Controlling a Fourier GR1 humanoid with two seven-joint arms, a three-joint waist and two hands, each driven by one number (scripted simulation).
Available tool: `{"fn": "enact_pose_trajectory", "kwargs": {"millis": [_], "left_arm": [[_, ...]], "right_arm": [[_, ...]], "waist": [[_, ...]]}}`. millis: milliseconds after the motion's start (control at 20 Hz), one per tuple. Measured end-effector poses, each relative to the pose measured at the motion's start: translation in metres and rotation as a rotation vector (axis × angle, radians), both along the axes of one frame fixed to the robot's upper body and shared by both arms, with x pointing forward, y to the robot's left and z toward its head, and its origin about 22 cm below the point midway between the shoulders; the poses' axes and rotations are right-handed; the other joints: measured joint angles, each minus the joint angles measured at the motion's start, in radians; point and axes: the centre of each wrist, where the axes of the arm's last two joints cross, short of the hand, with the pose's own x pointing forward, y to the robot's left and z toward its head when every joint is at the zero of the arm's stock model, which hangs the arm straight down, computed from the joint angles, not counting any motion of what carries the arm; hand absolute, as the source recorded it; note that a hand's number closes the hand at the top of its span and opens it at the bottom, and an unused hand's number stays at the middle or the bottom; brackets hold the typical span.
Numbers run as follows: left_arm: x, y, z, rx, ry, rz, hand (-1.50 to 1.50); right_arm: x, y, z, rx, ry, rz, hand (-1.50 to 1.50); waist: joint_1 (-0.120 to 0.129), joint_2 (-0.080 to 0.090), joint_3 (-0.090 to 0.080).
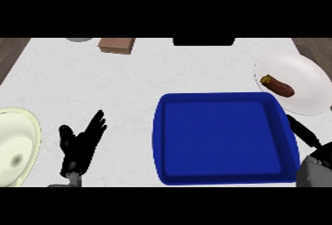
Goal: Pick the sweet potato from the tray and place it in the plate
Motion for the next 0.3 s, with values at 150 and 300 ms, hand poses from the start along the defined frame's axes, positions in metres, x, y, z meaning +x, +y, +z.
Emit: {"fn": "enact_pose_trajectory", "kwargs": {"millis": [150,300], "left_arm": [[-0.002,0.001,0.000,-0.002,0.000,0.001,0.00],[0.001,0.002,0.003,-0.006,-0.001,-0.004,0.00]], "right_arm": [[-0.011,0.013,0.001,-0.001,0.013,-0.002,-1.50],[-0.012,0.024,0.002,0.002,0.030,-0.004,-1.50]], "waist": [[0.001,-0.001,-0.003],[0.002,-0.001,-0.003]]}}
